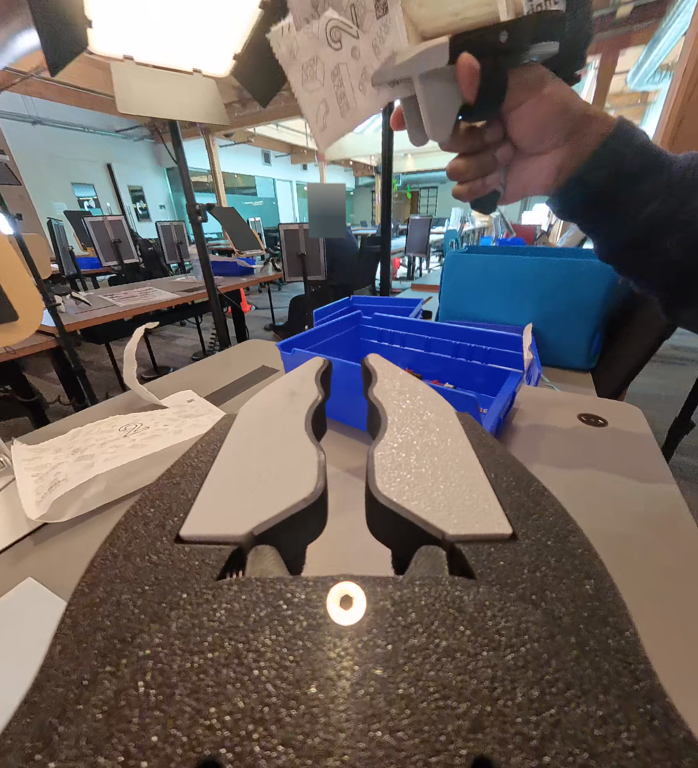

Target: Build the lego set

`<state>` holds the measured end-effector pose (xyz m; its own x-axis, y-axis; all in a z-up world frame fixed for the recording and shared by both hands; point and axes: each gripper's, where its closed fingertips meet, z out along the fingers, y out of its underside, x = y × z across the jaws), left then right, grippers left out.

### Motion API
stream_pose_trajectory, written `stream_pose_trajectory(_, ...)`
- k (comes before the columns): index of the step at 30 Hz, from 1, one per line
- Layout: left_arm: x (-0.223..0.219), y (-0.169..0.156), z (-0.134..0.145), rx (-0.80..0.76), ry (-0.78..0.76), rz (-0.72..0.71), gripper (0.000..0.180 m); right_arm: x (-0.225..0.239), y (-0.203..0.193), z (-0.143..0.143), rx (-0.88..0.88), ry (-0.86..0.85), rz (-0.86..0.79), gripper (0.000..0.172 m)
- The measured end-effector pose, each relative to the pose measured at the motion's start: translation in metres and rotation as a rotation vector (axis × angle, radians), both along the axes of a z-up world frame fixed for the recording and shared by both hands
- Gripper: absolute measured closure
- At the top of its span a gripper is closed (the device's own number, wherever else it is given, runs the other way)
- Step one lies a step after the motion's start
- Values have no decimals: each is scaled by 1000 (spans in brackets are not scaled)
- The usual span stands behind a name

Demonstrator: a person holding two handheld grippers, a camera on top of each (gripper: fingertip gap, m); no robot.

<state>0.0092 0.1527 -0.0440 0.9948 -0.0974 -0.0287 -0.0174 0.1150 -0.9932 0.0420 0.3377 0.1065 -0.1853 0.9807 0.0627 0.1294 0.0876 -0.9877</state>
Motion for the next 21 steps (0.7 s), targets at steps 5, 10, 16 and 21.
stream_pose_trajectory(5, -22, -9, -17, 62, -166, 25, 174, -19, 29, 26, -90, 11, 4, 172)
stream_pose_trajectory(10, -39, -18, -21, 43, -288, 50, 174, -47, 19, 1, 26, -74, -30, 172)
stream_pose_trajectory(16, -58, -19, -38, -24, -454, 53, 174, -136, -35, -133, 4, -521, 21, 172)
stream_pose_trajectory(21, -65, -19, -51, -46, -537, 33, 174, -217, -45, -221, -267, -694, -26, 172)
